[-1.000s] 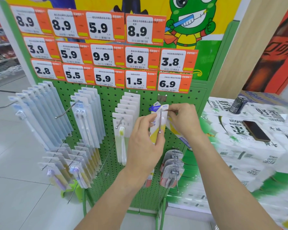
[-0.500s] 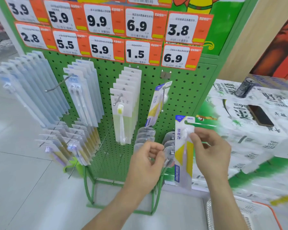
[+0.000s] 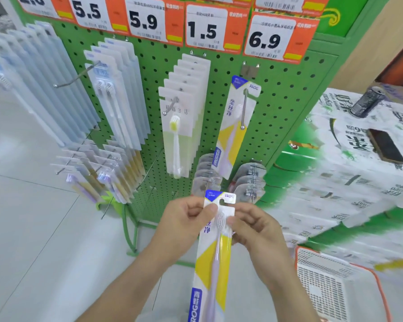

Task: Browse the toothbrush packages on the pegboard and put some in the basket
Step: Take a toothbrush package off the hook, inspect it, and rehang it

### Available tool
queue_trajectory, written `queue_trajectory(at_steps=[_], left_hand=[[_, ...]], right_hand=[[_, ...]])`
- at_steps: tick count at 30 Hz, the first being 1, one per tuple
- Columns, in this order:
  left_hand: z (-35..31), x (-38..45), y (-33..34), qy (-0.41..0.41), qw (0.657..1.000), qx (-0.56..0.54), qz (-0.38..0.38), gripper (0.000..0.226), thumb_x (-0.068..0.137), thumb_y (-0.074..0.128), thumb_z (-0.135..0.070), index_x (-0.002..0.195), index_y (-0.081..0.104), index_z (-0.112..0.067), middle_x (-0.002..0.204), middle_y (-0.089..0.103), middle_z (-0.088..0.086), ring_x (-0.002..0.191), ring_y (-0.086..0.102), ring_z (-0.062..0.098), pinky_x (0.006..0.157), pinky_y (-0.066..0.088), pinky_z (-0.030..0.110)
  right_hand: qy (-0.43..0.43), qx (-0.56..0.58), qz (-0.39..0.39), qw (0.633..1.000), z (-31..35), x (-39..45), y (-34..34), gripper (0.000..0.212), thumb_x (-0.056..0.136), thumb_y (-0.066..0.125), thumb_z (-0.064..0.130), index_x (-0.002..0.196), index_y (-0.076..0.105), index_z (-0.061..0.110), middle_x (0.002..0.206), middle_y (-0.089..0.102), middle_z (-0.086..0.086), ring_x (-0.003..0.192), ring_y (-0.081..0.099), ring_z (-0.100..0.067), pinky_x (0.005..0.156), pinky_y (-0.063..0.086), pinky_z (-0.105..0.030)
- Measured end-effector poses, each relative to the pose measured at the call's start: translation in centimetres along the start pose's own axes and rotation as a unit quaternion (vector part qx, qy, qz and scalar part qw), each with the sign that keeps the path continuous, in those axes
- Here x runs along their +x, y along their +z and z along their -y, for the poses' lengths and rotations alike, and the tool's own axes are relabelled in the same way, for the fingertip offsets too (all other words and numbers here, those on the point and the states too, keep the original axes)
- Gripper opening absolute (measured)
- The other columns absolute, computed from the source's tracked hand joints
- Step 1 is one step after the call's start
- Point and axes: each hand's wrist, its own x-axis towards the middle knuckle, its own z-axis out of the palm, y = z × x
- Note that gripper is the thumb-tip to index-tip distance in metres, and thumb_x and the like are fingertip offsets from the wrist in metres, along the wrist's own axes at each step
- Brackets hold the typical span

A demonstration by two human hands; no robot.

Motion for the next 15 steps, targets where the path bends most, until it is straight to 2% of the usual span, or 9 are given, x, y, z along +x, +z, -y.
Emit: queue_trajectory(at_steps=[3,5,9,11,13,15], left_hand=[[0.2,-0.6,-0.8,0.010,1.000,0.004,0.005,0.014,0.096,0.067,-0.016,0.091,0.077,-0.008,0.089,0.076,0.020,0.076,0.066,0.021,0.075,0.052,0.038],[0.3,-0.8,-1.6,0.019,1.000,0.011,0.000,0.012,0.096,0.068,-0.016,0.092,0.078,-0.010,0.089,0.077,0.017,0.076,0.068,0.024,0.076,0.052,0.038],[0.1,-1.7,-3.1,0.019,1.000,0.003,0.010,0.014,0.092,0.070,-0.021,0.101,0.077,-0.013,0.094,0.079,0.010,0.092,0.070,0.043,0.084,0.056,0.049],[0.1,-1.9,-3.6,0.023,1.000,0.008,0.010,0.019,0.089,0.068,-0.024,0.102,0.077,-0.014,0.093,0.079,0.010,0.090,0.071,0.042,0.084,0.056,0.049],[0.5,-1.9,-3.9,0.020,1.000,0.020,0.000,0.017,0.091,0.069,-0.023,0.102,0.076,-0.013,0.092,0.078,0.012,0.084,0.072,0.032,0.080,0.056,0.046],[0.9,-2.0,-4.3,0.003,1.000,0.006,-0.014,0.013,0.094,0.070,-0.014,0.104,0.075,-0.009,0.093,0.078,0.013,0.082,0.071,0.020,0.074,0.056,0.035]], right_hand=[[-0.004,-0.012,0.018,1.000,-0.2,0.2,1.1,0.014,0.083,0.080,0.019,0.092,0.078,0.009,0.088,0.075,-0.014,0.076,0.068,-0.022,0.065,0.058,-0.035],[-0.013,-0.034,0.022,0.999,-0.3,0.3,1.8,0.011,0.085,0.075,0.020,0.090,0.079,0.011,0.084,0.075,-0.010,0.073,0.067,-0.020,0.066,0.058,-0.034],[-0.008,-0.027,0.041,0.999,-0.3,0.9,2.9,0.012,0.083,0.076,0.015,0.093,0.077,0.010,0.085,0.075,-0.010,0.076,0.065,-0.023,0.069,0.053,-0.040],[-0.019,-0.027,0.042,0.999,0.0,1.3,3.6,0.015,0.087,0.076,0.012,0.101,0.073,0.008,0.088,0.075,-0.009,0.076,0.065,-0.021,0.066,0.052,-0.035],[-0.050,-0.042,0.045,0.997,0.2,1.7,4.5,0.012,0.088,0.070,0.016,0.098,0.073,0.008,0.081,0.075,-0.005,0.070,0.063,-0.016,0.060,0.052,-0.025],[-0.076,-0.080,0.038,0.993,-0.1,2.3,5.1,0.004,0.091,0.069,0.012,0.091,0.073,0.010,0.075,0.073,-0.002,0.065,0.060,-0.014,0.056,0.050,-0.019]])
